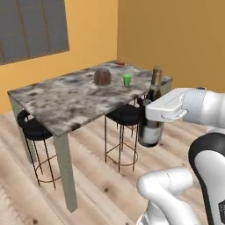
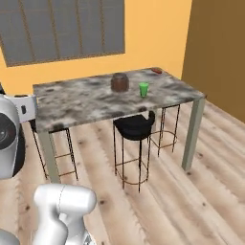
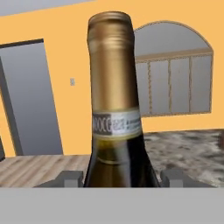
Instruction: Open the cabinet directly in front. Then move the wine and the cup to the dining counter with the jar on it.
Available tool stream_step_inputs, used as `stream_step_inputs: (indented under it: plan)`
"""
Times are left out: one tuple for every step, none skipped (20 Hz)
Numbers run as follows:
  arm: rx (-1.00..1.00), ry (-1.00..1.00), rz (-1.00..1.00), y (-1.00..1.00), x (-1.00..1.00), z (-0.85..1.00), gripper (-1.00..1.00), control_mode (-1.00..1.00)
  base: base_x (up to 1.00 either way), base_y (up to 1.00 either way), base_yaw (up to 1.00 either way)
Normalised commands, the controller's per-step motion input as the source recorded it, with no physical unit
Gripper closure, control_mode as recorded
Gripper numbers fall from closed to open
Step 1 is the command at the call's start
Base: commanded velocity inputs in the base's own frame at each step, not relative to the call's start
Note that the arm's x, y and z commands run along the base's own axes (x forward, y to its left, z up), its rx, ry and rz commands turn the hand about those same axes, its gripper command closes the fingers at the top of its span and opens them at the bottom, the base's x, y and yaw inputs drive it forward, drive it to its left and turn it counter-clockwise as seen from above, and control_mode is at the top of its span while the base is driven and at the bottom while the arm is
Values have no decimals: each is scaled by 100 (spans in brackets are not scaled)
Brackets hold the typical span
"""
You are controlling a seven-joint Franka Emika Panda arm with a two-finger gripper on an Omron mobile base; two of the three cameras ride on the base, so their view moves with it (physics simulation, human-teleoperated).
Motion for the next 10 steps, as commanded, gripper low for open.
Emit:
stream_step_inputs:
  plan:
    - [0,0,0,0,0,0,100,100,84,-100,26]
    - [0,0,0,0,0,0,100,100,96,-100,25]
    - [0,0,0,0,0,0,100,100,100,-100,24]
    - [0,0,0,0,0,0,100,100,100,-100,23]
    - [0,0,0,0,0,0,100,100,100,-99,21]
    - [0,0,0,0,0,0,100,100,100,-74,16]
    - [0,0,0,0,0,0,100,100,100,-63,15]
    - [0,0,0,0,0,0,100,100,100,-56,13]
    - [0,0,0,0,0,0,100,100,100,-51,12]
    - [0,0,0,0,0,0,100,100,100,-44,11]
